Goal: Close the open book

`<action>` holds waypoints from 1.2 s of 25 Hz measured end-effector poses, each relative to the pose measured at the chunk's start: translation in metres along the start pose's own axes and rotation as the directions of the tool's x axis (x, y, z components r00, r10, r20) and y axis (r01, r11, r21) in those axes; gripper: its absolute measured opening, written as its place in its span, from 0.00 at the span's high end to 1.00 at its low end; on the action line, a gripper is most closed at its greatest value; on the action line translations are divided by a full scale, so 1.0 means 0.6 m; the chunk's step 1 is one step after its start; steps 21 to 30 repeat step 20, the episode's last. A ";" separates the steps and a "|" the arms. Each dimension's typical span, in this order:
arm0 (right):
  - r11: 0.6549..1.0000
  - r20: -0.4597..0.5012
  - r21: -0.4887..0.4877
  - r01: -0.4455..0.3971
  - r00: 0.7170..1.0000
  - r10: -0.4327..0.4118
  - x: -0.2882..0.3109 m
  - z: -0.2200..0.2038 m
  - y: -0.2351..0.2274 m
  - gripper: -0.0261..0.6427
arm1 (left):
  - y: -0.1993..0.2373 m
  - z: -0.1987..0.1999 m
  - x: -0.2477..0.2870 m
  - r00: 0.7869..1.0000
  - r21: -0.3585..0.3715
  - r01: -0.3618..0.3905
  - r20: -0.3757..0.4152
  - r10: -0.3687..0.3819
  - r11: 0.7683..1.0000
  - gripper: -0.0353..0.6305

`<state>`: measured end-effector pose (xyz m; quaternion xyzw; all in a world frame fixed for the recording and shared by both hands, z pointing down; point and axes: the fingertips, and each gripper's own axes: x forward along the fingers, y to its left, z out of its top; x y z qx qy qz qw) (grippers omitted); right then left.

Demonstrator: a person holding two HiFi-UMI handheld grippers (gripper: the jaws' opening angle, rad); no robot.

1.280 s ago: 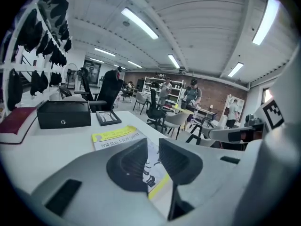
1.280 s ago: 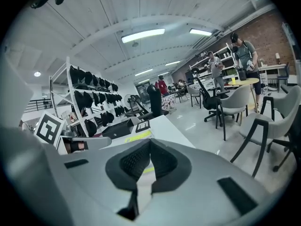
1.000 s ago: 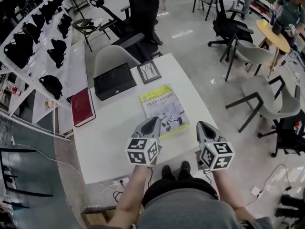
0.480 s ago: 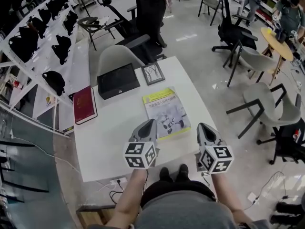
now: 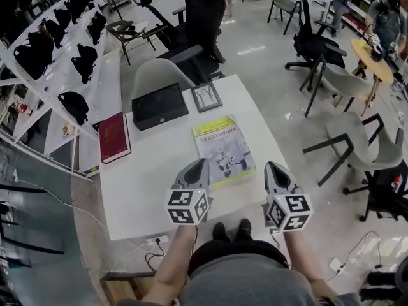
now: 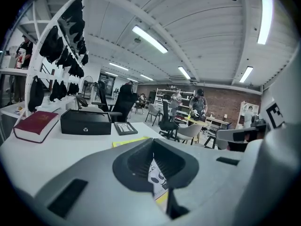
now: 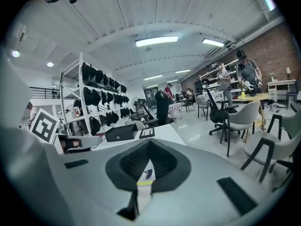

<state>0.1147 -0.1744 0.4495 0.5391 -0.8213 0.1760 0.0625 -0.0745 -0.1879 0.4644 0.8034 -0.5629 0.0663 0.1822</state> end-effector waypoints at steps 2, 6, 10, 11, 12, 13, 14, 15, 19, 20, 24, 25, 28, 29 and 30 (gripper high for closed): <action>1.000 0.005 -0.004 -0.002 1.000 0.002 0.001 0.003 0.001 0.96 | 0.001 0.002 -0.001 1.000 0.003 -0.003 0.002 0.003 1.000 0.94; 1.000 -0.002 -0.009 -0.012 1.000 0.012 0.000 0.000 0.004 0.96 | 0.001 -0.002 -0.003 1.000 0.009 -0.006 -0.001 0.006 1.000 0.94; 1.000 -0.006 -0.014 -0.013 1.000 0.013 -0.001 -0.001 0.006 0.96 | 0.000 -0.003 -0.006 1.000 0.013 -0.010 -0.002 0.010 1.000 0.94; 1.000 -0.005 -0.016 -0.012 1.000 0.012 -0.001 -0.001 0.006 0.96 | 0.000 -0.003 -0.006 1.000 0.014 -0.011 -0.002 0.011 1.000 0.94; 1.000 -0.003 -0.018 -0.011 1.000 0.011 -0.002 -0.001 0.006 0.96 | 0.001 -0.003 -0.007 1.000 0.015 -0.012 -0.001 0.012 1.000 0.94; 1.000 -0.001 -0.021 -0.011 1.000 0.011 -0.002 0.000 0.006 0.96 | 0.001 -0.003 -0.007 1.000 0.015 -0.013 -0.001 0.013 1.000 0.94; 1.000 0.001 -0.024 -0.011 1.000 0.011 -0.002 0.001 0.006 0.96 | 0.001 -0.003 -0.007 1.000 0.016 -0.014 0.000 0.014 1.000 0.94; 1.000 0.003 -0.026 -0.012 1.000 0.012 -0.001 0.001 0.006 0.96 | 0.002 -0.003 -0.007 1.000 0.017 -0.015 0.000 0.015 1.000 0.94; 0.999 0.006 -0.028 -0.016 1.000 0.016 0.002 0.001 0.004 0.96 | 0.003 -0.005 -0.004 1.000 0.025 -0.019 0.002 0.019 1.000 0.94; 0.999 0.007 -0.029 -0.018 1.000 0.018 0.003 0.001 0.003 0.96 | 0.003 -0.005 -0.003 1.000 0.028 -0.020 0.002 0.020 0.999 0.94; 0.999 0.007 -0.029 -0.018 1.000 0.018 0.003 0.001 0.003 0.96 | 0.003 -0.005 -0.003 1.000 0.028 -0.020 0.002 0.020 0.999 0.94; 0.999 0.007 -0.029 -0.018 1.000 0.018 0.003 0.001 0.003 0.96 | 0.003 -0.005 -0.003 1.000 0.028 -0.020 0.002 0.020 0.999 0.94; 0.999 0.007 -0.029 -0.018 1.000 0.018 0.003 0.001 0.003 0.96 | 0.003 -0.005 -0.003 1.000 0.028 -0.020 0.002 0.020 0.999 0.94; 0.999 0.007 -0.029 -0.018 1.000 0.018 0.003 0.001 0.003 0.96 | 0.003 -0.005 -0.003 1.000 0.028 -0.020 0.002 0.020 0.999 0.94; 0.999 0.007 -0.029 -0.018 1.000 0.018 0.003 0.001 0.003 0.96 | 0.003 -0.005 -0.003 1.000 0.028 -0.020 0.002 0.020 0.999 0.94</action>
